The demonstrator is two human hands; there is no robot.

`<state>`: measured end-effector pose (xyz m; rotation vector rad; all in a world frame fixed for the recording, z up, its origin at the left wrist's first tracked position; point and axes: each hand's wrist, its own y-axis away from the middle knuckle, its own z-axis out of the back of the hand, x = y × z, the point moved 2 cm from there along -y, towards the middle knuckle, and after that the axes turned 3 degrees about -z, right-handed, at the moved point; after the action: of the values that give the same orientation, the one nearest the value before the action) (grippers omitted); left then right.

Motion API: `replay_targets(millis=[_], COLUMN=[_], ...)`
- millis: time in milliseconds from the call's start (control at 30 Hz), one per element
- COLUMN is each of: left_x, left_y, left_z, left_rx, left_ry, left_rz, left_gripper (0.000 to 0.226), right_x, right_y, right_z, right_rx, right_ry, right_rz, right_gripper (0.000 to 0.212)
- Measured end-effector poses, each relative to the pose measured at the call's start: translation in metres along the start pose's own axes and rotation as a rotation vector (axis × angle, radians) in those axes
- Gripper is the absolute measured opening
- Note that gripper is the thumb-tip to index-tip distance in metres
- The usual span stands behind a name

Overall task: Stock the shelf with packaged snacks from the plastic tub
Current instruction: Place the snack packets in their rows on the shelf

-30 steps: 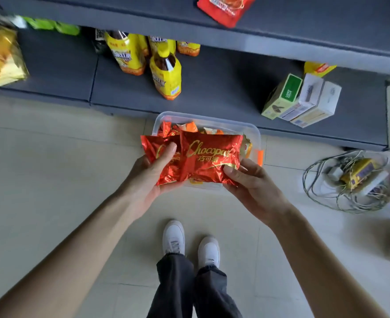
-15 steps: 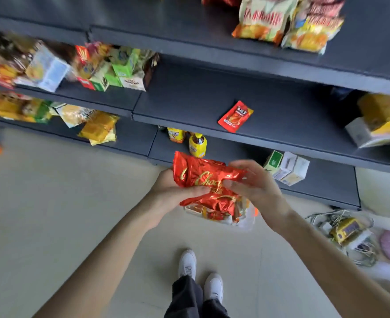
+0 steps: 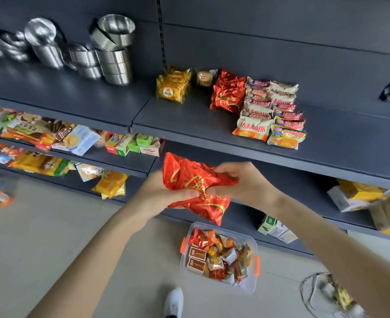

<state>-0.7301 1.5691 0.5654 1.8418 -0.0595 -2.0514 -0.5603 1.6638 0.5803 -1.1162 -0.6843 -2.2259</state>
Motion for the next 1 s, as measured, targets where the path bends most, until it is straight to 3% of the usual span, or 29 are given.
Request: replay_targets(millis=[200, 300, 400, 567, 700, 867, 1000], left_x=[-0.003, 0.005, 0.008, 0.007, 0.011, 0.012, 0.007], left_y=[-0.072, -0.114, -0.151, -0.200, -0.232, -0.255, -0.264], left_z=[0.051, 0.083, 0.105, 0.098, 0.083, 0.071, 0.067], left_rx=[-0.089, -0.200, -0.228, -0.185, -0.170, -0.141, -0.119], left_ry=[0.282, 0.370, 0.404, 0.370, 0.177, 0.089, 0.096], left_rz=[-0.001, 0.060, 0.079, 0.045, -0.009, -0.026, -0.023], left_gripper=[0.027, 0.015, 0.020, 0.015, 0.031, 0.029, 0.015], right_x=[0.019, 0.016, 0.008, 0.001, -0.013, -0.034, -0.051], right_y=[-0.087, -0.135, -0.173, -0.213, -0.250, -0.286, -0.298], right_z=[0.016, 0.035, 0.055, 0.084, 0.104, 0.119, 0.124], right_rx=[-0.044, -0.123, -0.251, -0.347, -0.360, -0.363, -0.353], right_ry=[-0.012, 0.031, 0.177, 0.725, 0.819, 0.850, 0.858], right_rz=[-0.074, -0.110, -0.132, -0.147, -0.189, -0.204, -0.192], right_gripper=[0.021, 0.020, 0.022, 0.035, 0.047, 0.052, 0.050])
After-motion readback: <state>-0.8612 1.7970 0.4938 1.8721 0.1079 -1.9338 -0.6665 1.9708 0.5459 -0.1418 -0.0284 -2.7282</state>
